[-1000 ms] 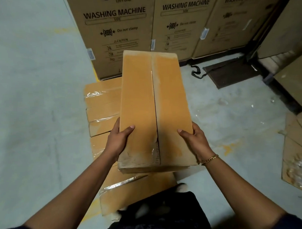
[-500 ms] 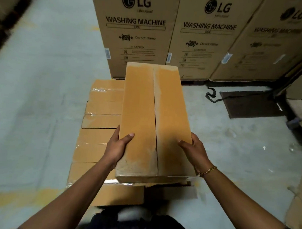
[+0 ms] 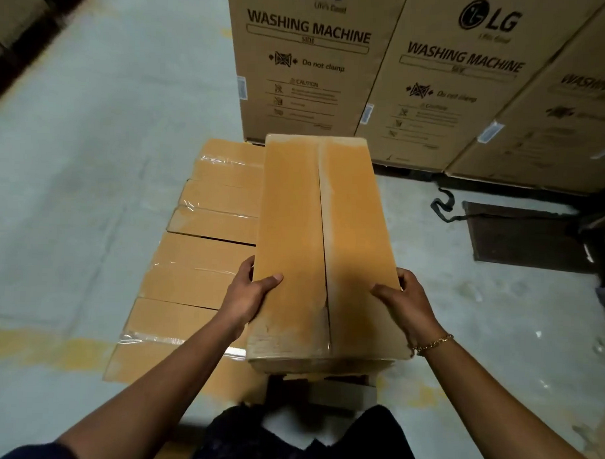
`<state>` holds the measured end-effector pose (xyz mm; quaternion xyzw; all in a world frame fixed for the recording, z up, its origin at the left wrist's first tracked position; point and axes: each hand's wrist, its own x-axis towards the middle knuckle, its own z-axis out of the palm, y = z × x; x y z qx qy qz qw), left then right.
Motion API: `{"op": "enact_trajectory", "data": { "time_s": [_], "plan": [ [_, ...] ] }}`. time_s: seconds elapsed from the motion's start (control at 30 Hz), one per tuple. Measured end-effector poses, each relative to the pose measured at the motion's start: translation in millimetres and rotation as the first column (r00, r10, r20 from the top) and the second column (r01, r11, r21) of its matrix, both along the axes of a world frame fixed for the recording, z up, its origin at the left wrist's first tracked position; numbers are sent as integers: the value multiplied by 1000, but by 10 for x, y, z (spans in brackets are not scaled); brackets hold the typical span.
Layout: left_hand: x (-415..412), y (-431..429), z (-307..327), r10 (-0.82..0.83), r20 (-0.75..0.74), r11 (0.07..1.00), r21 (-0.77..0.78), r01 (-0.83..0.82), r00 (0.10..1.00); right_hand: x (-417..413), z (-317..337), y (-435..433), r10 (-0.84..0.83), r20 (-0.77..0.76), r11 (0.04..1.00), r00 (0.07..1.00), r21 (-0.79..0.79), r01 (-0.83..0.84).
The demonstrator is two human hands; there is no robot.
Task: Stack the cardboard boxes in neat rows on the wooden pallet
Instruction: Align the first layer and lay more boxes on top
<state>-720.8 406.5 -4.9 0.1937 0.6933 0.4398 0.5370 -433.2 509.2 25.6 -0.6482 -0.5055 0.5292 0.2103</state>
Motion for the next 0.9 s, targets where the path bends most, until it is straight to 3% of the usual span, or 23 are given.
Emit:
{"op": "enact_trajectory", "data": {
  "time_s": [0.23, 0.43, 0.67, 0.9],
  "plan": [
    [899, 184, -201, 104, -41, 993, -49, -106, 994, 747, -169, 760, 249, -70, 960, 966, -111, -256],
    [2274, 173, -436, 318, 1, 945, -87, -317, 948, 1652, -495, 1375, 483, 12, 858, 875, -203, -471],
    [3478, -319, -564, 499, 53, 855, -191, -481, 865, 2132, -689, 1529, 728, 103, 670, 678, -318, -671],
    [4158, -631, -1039, 620, 53, 770, -235, -594, 783, 2168, -1097, 1434, 881, 121, 471, 456, -306, -827]
  ]
}}
